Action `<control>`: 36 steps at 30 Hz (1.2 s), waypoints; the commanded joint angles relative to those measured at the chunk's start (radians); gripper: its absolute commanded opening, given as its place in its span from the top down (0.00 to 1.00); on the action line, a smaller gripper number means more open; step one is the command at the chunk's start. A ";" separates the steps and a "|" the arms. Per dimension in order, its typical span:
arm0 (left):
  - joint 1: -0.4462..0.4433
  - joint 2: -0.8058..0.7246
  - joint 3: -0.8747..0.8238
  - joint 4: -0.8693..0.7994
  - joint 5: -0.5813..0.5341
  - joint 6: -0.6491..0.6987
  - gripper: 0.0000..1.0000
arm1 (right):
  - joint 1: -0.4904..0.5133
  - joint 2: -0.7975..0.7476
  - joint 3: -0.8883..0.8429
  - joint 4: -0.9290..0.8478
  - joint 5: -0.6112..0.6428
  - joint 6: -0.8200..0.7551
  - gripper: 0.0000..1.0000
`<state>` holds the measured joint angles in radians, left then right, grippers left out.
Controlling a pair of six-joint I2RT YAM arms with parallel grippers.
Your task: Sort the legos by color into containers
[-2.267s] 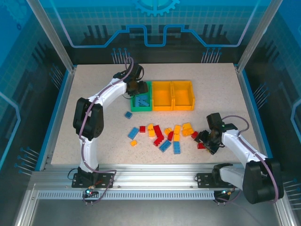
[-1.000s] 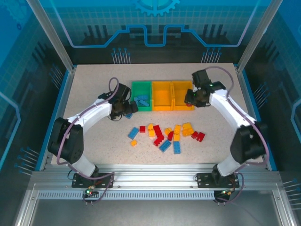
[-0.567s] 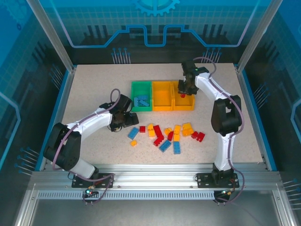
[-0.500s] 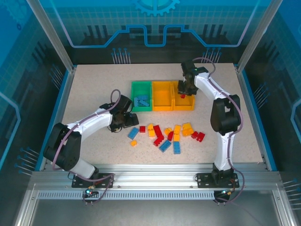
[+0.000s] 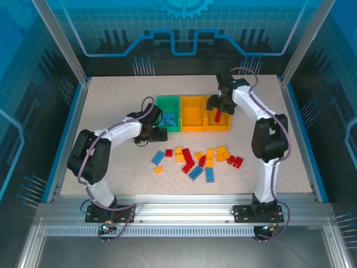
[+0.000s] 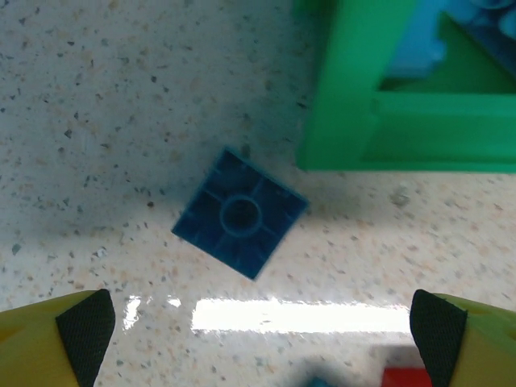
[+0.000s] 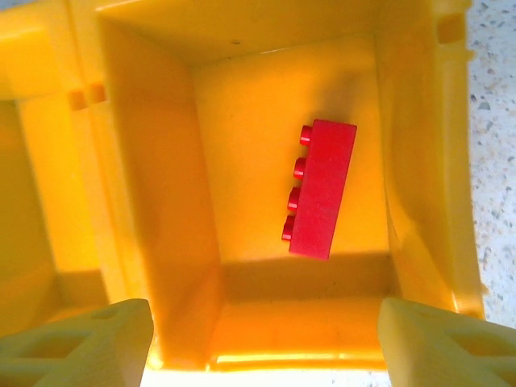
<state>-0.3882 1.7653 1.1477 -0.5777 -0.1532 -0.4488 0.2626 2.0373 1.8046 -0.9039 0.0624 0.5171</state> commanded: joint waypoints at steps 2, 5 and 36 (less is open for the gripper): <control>0.037 0.048 0.043 -0.013 0.022 -0.034 0.03 | -0.003 -0.106 -0.059 0.017 -0.017 0.024 0.23; 0.037 0.059 0.037 0.024 0.029 -0.005 0.04 | -0.007 -0.121 -0.074 0.017 -0.013 0.018 0.22; 0.035 0.074 0.065 -0.038 0.037 0.247 0.71 | -0.056 -0.159 -0.144 0.018 -0.002 0.013 0.20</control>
<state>-0.3515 1.8889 1.2167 -0.5663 -0.1337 -0.1844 0.2207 1.9221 1.6836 -0.8799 0.0624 0.5270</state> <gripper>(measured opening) 0.343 0.799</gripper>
